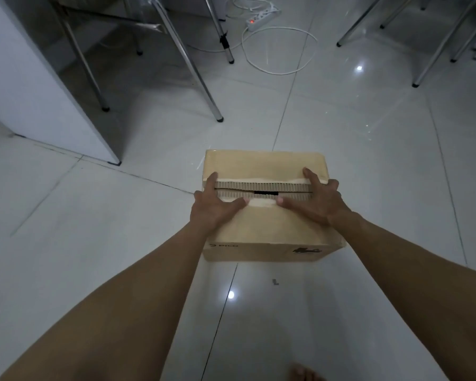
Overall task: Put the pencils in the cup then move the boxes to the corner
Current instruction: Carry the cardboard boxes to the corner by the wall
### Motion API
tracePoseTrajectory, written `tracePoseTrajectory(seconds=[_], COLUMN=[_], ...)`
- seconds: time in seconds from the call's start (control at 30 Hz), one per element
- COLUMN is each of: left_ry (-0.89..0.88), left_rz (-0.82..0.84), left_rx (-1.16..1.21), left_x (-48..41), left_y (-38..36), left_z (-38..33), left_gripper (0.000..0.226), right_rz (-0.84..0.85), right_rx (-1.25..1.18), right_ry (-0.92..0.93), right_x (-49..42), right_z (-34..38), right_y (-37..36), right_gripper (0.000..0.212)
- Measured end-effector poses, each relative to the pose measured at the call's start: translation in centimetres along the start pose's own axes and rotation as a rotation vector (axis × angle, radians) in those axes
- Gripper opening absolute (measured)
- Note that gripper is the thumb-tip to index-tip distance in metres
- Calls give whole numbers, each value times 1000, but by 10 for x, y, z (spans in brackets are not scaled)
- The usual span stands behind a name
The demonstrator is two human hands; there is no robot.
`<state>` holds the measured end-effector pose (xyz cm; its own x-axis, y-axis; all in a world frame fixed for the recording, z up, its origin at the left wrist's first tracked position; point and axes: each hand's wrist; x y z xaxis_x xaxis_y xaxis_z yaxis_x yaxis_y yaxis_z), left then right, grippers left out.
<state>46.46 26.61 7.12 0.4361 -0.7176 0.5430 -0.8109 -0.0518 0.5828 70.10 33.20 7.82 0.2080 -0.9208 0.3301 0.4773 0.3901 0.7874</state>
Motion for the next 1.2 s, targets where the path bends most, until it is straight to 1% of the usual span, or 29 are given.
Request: tracePoseTrajectory(seconds=[0.07, 0.17, 0.3, 0.43, 0.63, 0.9, 1.03, 1.2], left_ry=[36, 72, 102, 130, 213, 253, 303, 362], left_rz=[-22, -69, -111, -184, -300, -438, -471, -462], left_rx=[17, 25, 66, 108, 164, 220, 264, 306], left_x=[0, 1, 3, 7, 28, 59, 92, 154], left_y=[16, 42, 75, 109, 170, 249, 280, 332], left_z=[12, 34, 61, 86, 120, 155, 163, 142], left_gripper=[106, 107, 109, 108, 110, 111, 110, 110], right_rz=[54, 133, 163, 185, 281, 270, 307, 364], right_rx=[10, 58, 85, 150, 274, 223, 226, 243], right_ry=[50, 135, 202, 291, 435, 590, 638, 664], right_x=[-2, -4, -9, -12, -8, 17, 42, 80], right_z=[17, 46, 84, 130, 211, 296, 336, 391], right_y=[-8, -20, -35, -46, -65, -87, -80, -38], right_gripper=[122, 121, 125, 124, 125, 121, 121, 120])
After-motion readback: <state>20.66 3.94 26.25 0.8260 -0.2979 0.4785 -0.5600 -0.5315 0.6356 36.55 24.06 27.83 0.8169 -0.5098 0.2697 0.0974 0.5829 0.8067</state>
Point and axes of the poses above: each hand's wrist, its own x-axis away from the middle knuckle, its own y-axis out of the back of the hand, z = x × y, and after that the axes turned 12 degrees about y, right-handed
